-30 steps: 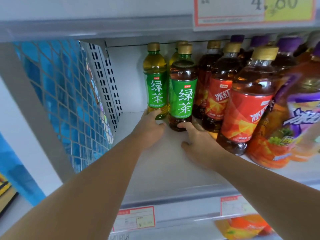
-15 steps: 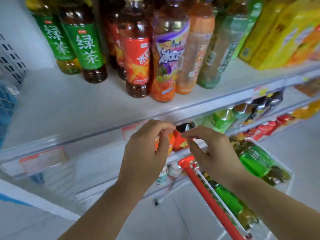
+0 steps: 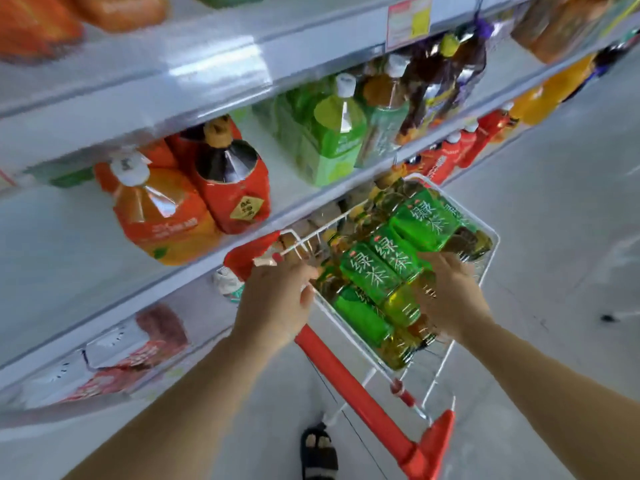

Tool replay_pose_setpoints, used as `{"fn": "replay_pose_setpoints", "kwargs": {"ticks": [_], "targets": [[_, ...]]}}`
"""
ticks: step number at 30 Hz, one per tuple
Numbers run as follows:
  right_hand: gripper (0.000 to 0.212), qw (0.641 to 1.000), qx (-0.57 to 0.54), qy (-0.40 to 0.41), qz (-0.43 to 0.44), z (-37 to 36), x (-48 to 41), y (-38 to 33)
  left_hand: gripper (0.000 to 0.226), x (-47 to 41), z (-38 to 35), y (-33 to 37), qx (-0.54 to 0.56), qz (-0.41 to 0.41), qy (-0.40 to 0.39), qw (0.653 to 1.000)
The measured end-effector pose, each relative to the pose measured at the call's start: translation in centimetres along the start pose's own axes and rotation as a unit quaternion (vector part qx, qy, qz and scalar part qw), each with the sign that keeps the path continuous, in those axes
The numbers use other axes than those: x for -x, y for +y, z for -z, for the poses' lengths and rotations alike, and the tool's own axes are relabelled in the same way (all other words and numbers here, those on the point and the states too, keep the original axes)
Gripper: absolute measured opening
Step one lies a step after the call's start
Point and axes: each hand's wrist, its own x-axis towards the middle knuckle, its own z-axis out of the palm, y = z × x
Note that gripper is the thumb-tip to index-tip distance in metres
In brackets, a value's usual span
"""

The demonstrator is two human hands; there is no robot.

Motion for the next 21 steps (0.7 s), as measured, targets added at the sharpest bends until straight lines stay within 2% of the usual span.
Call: {"fn": "replay_pose_setpoints", "kwargs": {"ticks": [2, 4, 9, 12, 15, 18, 21], "targets": [[0.064, 0.999, 0.027, 0.036, -0.017, 0.0, -2.0, 1.3, 0.021, -0.1, -0.8, 0.2, -0.075, -0.002, 0.011, 0.997], [0.07, 0.997, 0.053, 0.051, -0.012, 0.3, -4.4, 2.1, 0.02, -0.1, -1.3, 0.3, -0.104, 0.002, 0.036, 0.994], [0.078, 0.995, 0.087, -0.017, -0.049, -0.1, -9.7, 3.1, 0.019, -0.2, -1.8, 0.0, -0.114, -0.008, 0.056, 0.992], [0.08, 0.987, 0.153, -0.014, -0.04, -0.7, -10.6, 3.4, 0.018, -0.2, -1.8, 0.0, -0.124, -0.008, 0.049, 0.991], [0.078, 0.984, 0.173, -0.028, -0.039, -0.1, -10.9, 3.6, 0.017, -0.1, -1.7, 0.1, -0.124, 0.011, 0.03, 0.992], [0.058, 0.99, 0.117, -0.058, -0.053, 1.3, -10.4, 3.3, 0.02, -0.5, -1.0, 1.3, -0.122, 0.04, -0.016, 0.992], [0.058, 0.992, 0.083, -0.067, -0.064, 1.9, -8.8, 3.7, 0.033, -1.7, -1.4, 4.3, -0.027, 0.097, -0.085, 0.991]]}}
